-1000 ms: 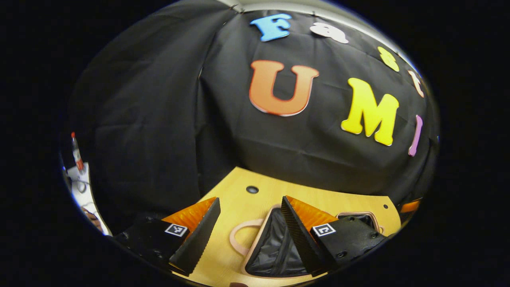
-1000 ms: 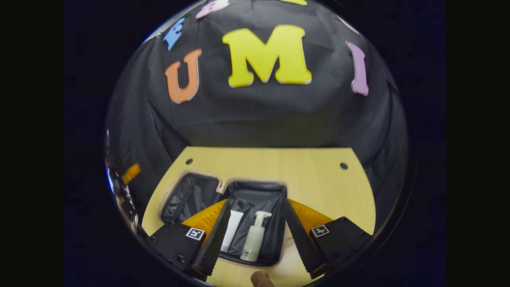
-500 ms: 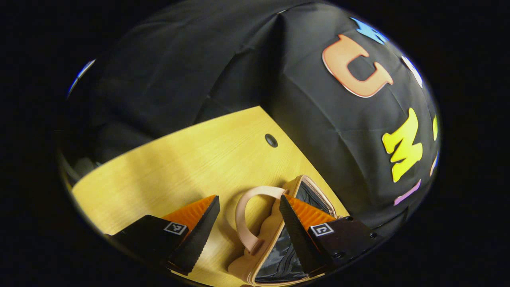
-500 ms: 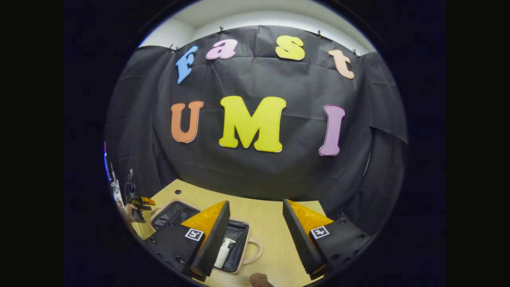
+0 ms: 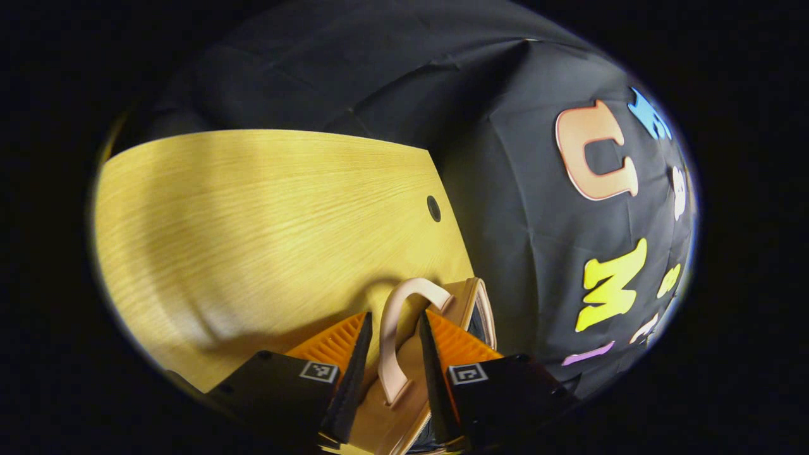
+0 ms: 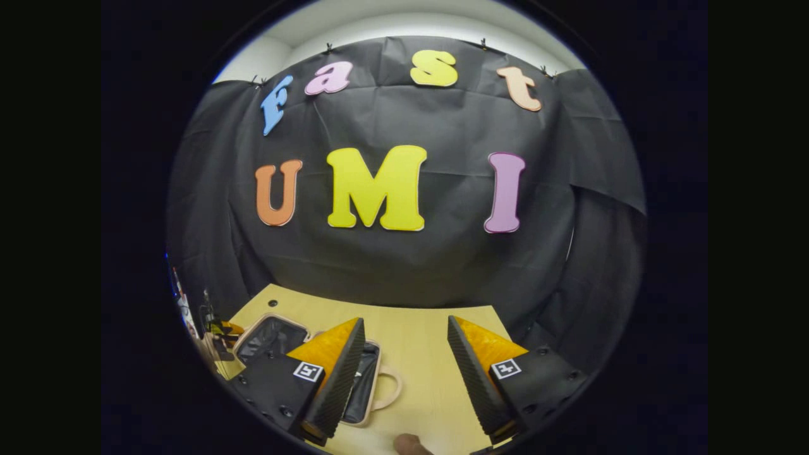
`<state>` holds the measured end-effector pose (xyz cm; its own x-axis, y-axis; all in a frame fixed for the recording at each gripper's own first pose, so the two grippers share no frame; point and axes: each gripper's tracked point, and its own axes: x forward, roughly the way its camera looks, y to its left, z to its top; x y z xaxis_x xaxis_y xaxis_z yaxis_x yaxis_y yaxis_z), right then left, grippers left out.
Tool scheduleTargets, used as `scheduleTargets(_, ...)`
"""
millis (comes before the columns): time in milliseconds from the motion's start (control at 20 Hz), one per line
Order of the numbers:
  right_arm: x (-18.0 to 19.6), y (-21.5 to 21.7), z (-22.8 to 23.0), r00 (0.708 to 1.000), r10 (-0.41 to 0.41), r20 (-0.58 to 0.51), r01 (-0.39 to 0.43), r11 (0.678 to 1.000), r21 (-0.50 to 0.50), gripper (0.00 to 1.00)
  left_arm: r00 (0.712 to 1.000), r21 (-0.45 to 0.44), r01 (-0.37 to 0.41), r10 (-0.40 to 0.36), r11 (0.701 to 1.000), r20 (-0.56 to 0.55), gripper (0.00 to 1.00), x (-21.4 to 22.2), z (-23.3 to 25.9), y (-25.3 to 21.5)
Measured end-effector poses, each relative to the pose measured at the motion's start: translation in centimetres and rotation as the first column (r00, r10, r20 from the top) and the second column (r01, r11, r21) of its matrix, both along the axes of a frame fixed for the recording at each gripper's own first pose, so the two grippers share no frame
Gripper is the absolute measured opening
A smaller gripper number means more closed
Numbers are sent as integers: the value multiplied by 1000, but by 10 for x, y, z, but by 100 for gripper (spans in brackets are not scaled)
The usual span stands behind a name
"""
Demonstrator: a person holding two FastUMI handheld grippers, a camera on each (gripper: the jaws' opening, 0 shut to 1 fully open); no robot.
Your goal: First open the suitcase, pack the skin care products into it, and then close the suitcase.
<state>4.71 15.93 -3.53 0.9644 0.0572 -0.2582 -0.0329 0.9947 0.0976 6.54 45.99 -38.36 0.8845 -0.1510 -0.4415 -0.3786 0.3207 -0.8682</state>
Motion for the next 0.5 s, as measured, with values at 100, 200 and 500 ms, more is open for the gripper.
scheduleTargets(100,-2,-5,0,1000,-9,-3,9,1000,10,78,1000,12,8,-8,1000,-5,32,-5,-4,0)
scheduleTargets(200,-1,-8,-2,1000,-11,-5,11,1000,17,78,1000,-27,3,-2,1000,13,12,-5,-2,-1)
scheduleTargets(500,-9,-16,12,999,18,51,-17,1000,-21,78,1000,-45,12,-10,999,30,6,-10,5,-5)
